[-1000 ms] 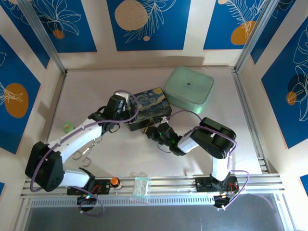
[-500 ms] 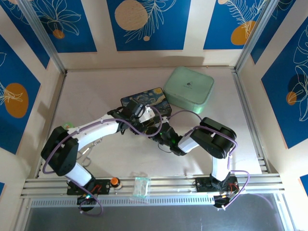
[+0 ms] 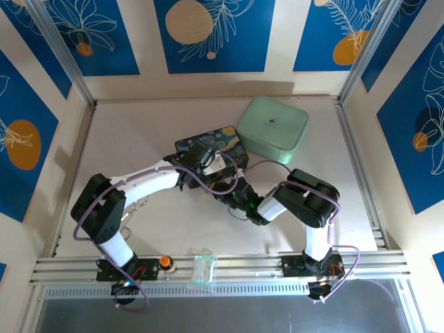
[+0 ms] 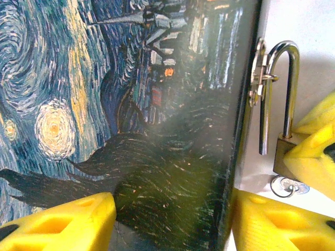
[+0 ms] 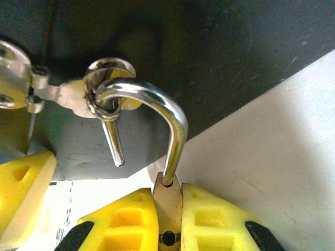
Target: Unlock the padlock with the key
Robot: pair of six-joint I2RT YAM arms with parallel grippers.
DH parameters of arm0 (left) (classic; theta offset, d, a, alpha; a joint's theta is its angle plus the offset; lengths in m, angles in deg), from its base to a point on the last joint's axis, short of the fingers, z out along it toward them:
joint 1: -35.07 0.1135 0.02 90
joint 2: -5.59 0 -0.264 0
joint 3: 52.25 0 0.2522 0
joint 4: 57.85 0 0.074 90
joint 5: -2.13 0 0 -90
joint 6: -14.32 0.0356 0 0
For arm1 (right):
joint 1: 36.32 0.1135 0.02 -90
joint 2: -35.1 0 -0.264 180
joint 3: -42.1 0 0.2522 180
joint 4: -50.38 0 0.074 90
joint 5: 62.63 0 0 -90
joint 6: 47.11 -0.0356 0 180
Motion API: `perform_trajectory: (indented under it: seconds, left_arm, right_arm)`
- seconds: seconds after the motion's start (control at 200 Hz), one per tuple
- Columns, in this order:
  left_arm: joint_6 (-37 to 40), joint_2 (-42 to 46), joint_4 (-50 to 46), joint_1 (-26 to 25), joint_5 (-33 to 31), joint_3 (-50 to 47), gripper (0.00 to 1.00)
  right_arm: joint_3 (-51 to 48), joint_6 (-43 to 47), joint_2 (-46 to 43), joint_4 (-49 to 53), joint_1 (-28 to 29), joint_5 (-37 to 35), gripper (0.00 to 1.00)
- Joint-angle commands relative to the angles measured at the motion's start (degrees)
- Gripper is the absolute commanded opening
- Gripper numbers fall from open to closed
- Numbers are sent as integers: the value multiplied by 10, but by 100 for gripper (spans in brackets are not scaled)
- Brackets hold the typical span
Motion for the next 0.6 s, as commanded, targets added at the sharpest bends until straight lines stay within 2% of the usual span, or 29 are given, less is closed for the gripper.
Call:
perform_trajectory:
  seconds: [0.0,0.15,0.31,0.59]
  left_arm:
    - [15,-30,-35,1,13,-28,57]
    - [18,-27,-20,-1,9,-49,51]
    - [19,-31,-18,-8,-6,-57,50]
    - [19,-23,-14,-9,2,-70,50]
  right_arm:
    - [-24,-39,30,40,-3,-17,0]
    - [-33,-69,42,-2,-8,-15,0]
    - [-26,-79,37,5,-12,-19,0]
    - [-24,-153,120,-136,-31,-2,0]
